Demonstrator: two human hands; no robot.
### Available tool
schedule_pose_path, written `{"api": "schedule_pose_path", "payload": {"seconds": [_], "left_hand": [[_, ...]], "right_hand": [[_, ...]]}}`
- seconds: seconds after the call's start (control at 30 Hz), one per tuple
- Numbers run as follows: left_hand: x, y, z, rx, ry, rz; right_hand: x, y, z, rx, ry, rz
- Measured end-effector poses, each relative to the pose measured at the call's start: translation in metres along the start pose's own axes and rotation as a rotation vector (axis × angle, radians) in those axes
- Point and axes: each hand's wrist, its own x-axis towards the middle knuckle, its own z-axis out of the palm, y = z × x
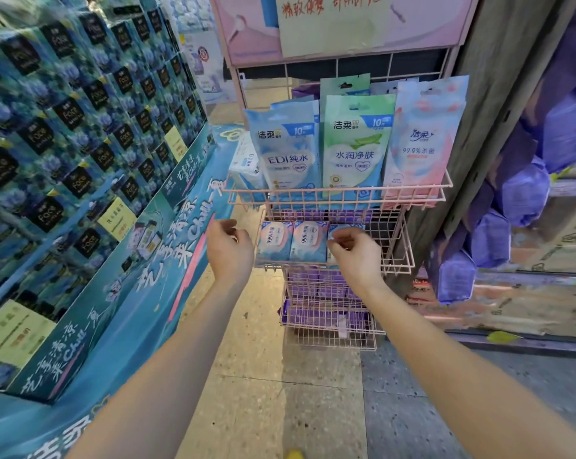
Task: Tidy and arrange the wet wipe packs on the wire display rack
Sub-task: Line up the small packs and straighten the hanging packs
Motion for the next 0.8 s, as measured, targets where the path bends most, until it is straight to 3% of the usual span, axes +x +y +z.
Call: {"api": "schedule_pose_path", "payload": {"seconds": [0.1,0.23,0.53,0.67,0.8], "left_hand": [[0.010,0.027,-0.022,-0.196,0.044,0.054],[0.024,0.071,-0.044,-0.287,0.077,0.189],[0.059,0.104,-0.043,0.317,-0.269,0.261],[0.067,0.112,-0.040,0.374,-0.332,0.232],[0.064,0.112,-0.043,0.253,-0.297,0.249]], "right_hand": [[-0.012,-0.024,0.005,0.080,0.029,-0.035],[-0.027,-0.062,0.007,0.210,0.060,-0.134],[-0.028,-0.141,-0.007,0.334,0.142,-0.236],[-0.023,-0.151,-0.008,0.253,0.114,-0.221],[-0.020,-0.154,-0.011,0.213,0.094,-0.217]]}}
